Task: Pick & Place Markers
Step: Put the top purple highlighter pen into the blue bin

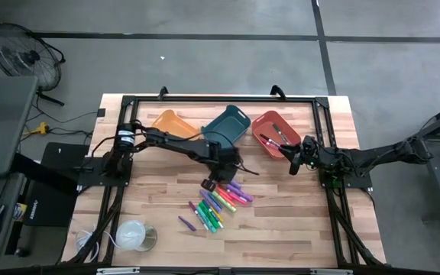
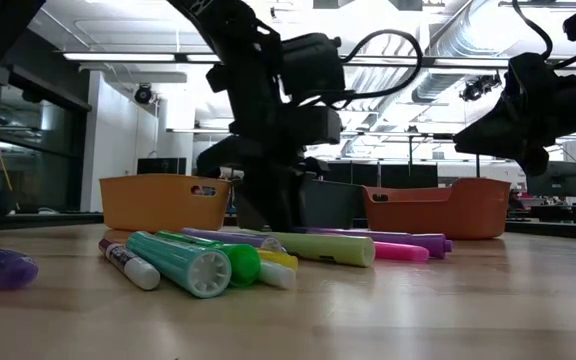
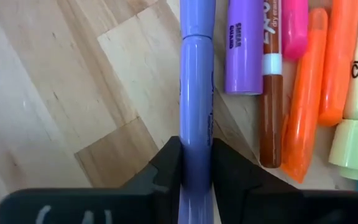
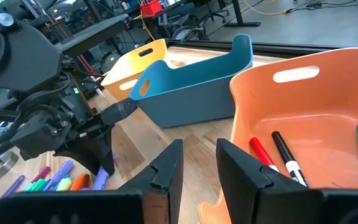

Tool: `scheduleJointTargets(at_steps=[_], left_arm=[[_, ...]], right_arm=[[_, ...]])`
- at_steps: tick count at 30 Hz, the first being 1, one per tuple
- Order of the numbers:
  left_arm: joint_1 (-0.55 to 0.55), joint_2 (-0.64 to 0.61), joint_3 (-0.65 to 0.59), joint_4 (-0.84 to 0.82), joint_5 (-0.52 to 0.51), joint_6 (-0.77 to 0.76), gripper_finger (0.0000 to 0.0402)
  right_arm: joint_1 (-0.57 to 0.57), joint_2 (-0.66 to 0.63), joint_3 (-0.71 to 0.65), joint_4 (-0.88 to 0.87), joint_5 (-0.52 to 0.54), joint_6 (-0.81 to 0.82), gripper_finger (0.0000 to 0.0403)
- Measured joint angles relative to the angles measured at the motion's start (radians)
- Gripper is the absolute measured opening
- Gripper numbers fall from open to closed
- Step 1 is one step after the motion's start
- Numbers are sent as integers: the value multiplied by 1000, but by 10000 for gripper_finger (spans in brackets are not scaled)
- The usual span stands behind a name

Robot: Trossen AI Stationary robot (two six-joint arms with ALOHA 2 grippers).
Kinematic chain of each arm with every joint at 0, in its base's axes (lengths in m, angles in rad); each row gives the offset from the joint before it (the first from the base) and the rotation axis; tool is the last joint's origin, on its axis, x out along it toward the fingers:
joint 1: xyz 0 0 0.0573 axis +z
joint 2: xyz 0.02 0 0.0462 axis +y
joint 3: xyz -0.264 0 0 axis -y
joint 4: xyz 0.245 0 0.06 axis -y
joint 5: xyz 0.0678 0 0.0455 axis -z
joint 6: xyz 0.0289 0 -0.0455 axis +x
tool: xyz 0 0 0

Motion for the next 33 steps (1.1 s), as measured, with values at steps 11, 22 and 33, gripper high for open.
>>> scheduleJointTargets(at_steps=[11,22,33], left_arm=[[18,-1,330,-298,-37,-186,59],[141,-6,655,-462,-36,-418,59],[303,-6,690,-442,-56,-657,59]], right_arm=[[0,0,0,2,0,0,85],[0,0,0,3,0,0,85],[0,0,0,4,0,0,85]])
